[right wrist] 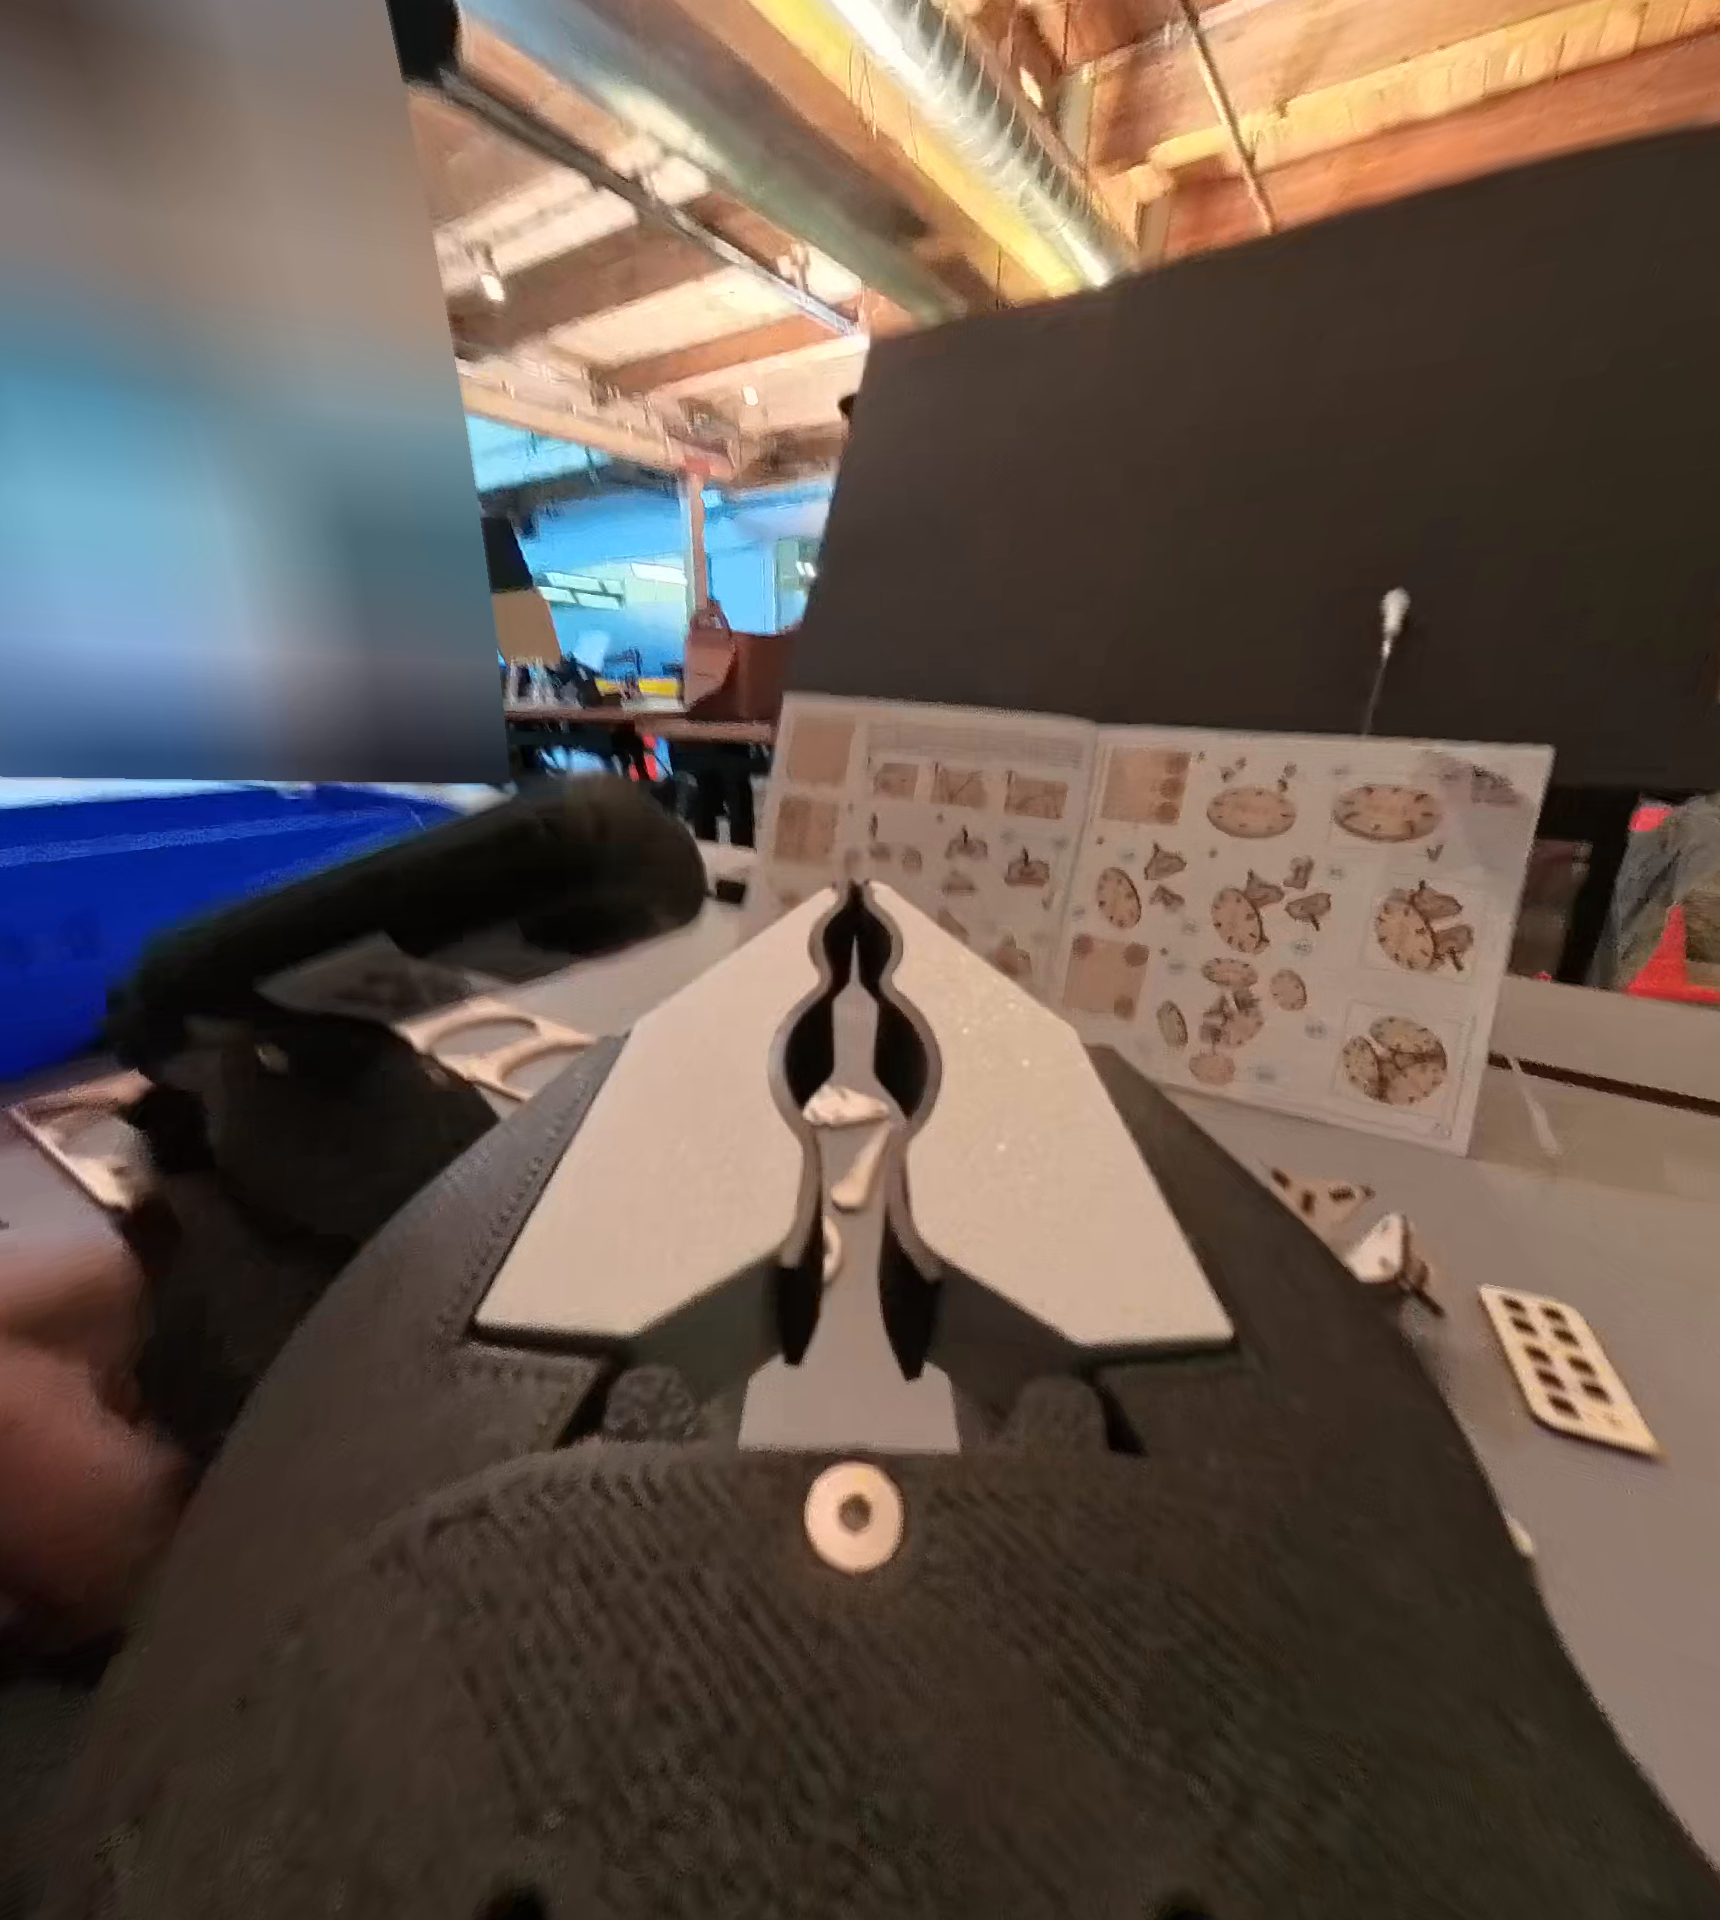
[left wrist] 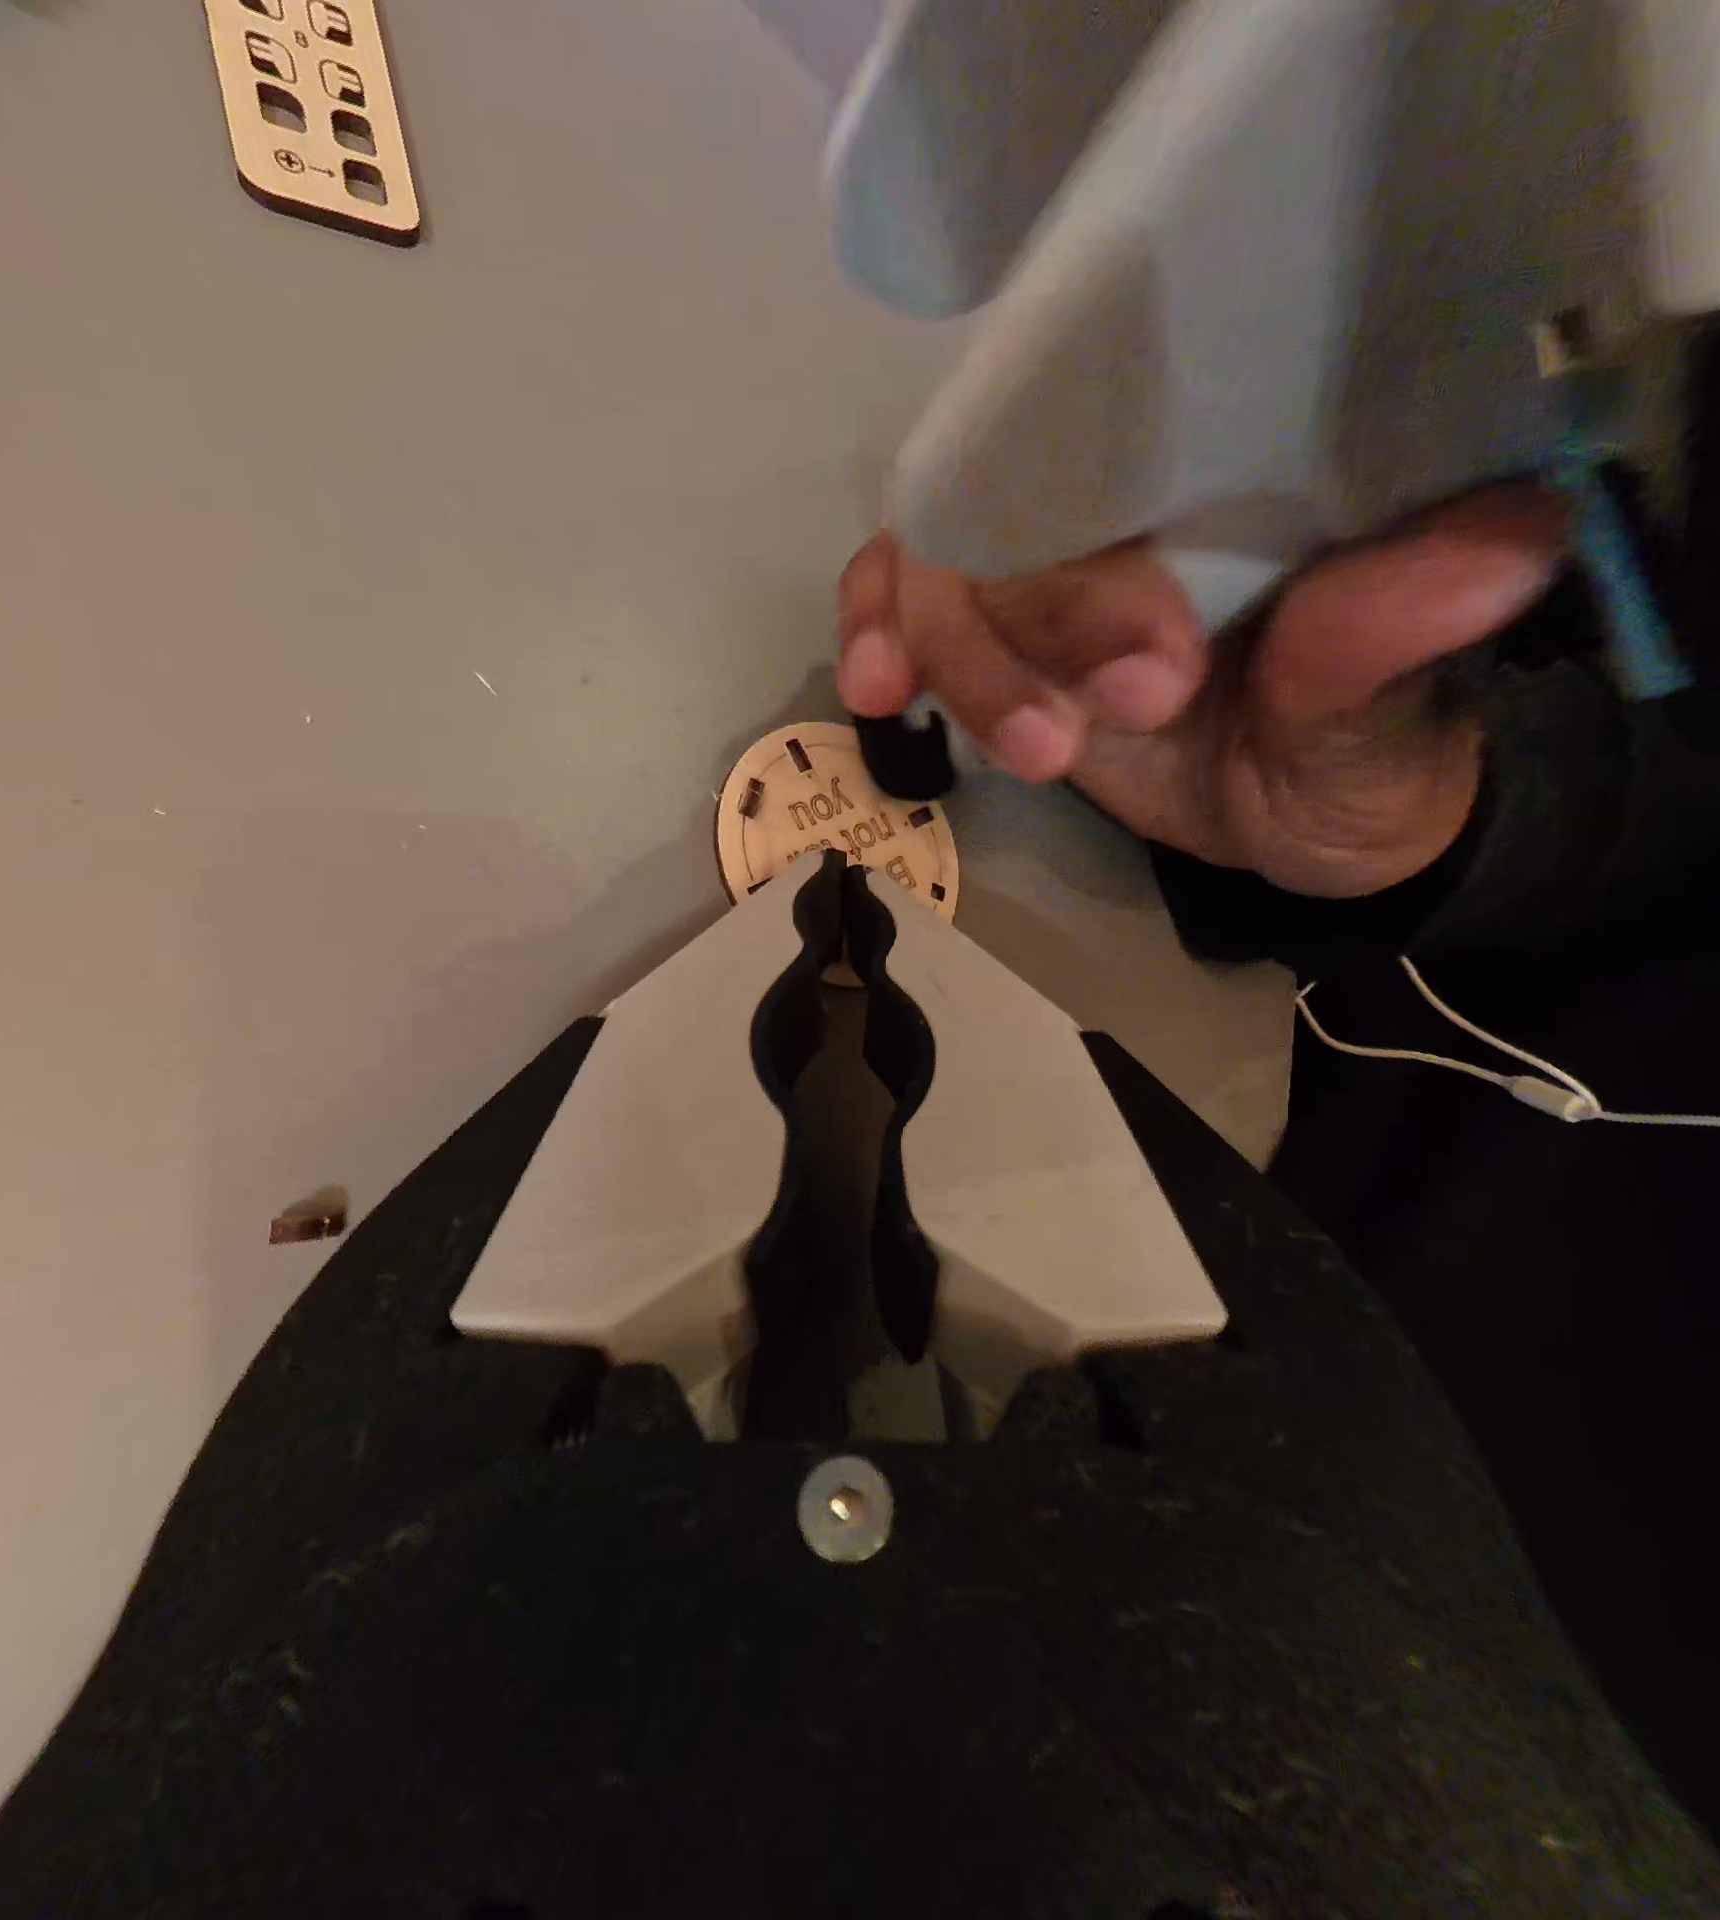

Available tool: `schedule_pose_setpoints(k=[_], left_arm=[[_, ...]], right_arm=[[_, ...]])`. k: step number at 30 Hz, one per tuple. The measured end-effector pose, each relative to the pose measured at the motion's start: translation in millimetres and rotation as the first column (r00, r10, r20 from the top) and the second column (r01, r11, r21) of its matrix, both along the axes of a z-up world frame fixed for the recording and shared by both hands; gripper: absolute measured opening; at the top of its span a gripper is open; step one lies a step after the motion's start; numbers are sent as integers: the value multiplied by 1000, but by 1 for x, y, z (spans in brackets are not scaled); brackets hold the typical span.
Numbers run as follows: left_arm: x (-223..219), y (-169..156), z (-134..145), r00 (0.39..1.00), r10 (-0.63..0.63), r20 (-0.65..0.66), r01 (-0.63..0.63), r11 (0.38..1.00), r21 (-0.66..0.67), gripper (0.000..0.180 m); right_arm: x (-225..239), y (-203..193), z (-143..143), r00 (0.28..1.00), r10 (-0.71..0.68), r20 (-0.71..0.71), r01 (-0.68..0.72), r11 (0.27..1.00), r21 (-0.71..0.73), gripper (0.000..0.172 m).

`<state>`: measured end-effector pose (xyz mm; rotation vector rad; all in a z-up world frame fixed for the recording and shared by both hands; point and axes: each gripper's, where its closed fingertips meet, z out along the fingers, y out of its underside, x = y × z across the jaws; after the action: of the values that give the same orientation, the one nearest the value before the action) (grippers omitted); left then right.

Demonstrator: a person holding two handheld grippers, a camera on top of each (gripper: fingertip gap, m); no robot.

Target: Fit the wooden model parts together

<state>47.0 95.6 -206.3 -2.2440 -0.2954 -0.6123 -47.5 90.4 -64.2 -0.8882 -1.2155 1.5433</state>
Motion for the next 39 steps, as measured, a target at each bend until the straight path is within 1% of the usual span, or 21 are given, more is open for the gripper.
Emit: schedule_pose_setpoints(k=[1, 4, 6, 8, 9, 11, 12, 15, 18, 20, 26, 30, 33, 39], left_arm=[[0, 0, 0, 1000, 0, 3, 0, 1000, 0, 0], [0, 0, 0, 1000, 0, 12, 0, 1000, 1, 0], [0, 0, 0, 1000, 0, 19, 0, 1000, 1, 0], [0, 0, 0, 1000, 0, 16, 0, 1000, 1, 0], [0, 0, 0, 1000, 0, 12, 0, 1000, 1, 0], [0, 0, 0, 1000, -1, 10, 1, 1000, 1, 0], [0, 0, 0, 1000, 0, 15, 0, 1000, 1, 0], [0, 0, 0, 1000, -1, 29, 1, 1000, 2, 0], [0, 0, 0, 1000, -1, 26, 1, 1000, 2, 0], [0, 0, 0, 1000, -1, 24, 1, 1000, 2, 0], [0, 0, 0, 999, -1, 36, 1, 1000, 2, 0], [0, 0, 0, 999, -1, 41, 1, 1000, 3, 0], [0, 0, 0, 999, -1, 41, 1, 1000, 3, 0], [0, 0, 0, 999, -3, 42, 3, 1000, 1, 0]], right_arm=[[-2, 4, -3, 1000, -23, 5, 23, 1000, 10, 0], [2, 16, 15, 991, -100, -90, 108, 991, 84, 0], [10, 9, 26, 988, -83, -127, 95, 991, 98, 0], [15, -1, 27, 989, -54, -138, 66, 995, 78, 0], [15, -4, 23, 991, -44, -125, 51, 997, 56, 0], [5, -4, 4, 998, -44, -54, 46, 999, 24, 0], [1, 1, 3, 997, -58, -43, 59, 998, 7, 0], [1, 16, 15, 993, -92, -77, 90, 996, -25, 0], [6, 15, 23, 993, -79, -88, 75, 996, -46, 0], [6, 14, 21, 994, -80, -78, 75, 995, -59, 0], [-1, 28, 9, 993, -114, -34, 109, 987, -120, 0], [2, 22, 14, 989, -129, -68, 125, 990, -61, 0], [3, 19, 16, 982, -168, -87, 169, 986, -1, 0], [-4, 15, 1, 977, -210, -43, 213, 975, 59, 0]])
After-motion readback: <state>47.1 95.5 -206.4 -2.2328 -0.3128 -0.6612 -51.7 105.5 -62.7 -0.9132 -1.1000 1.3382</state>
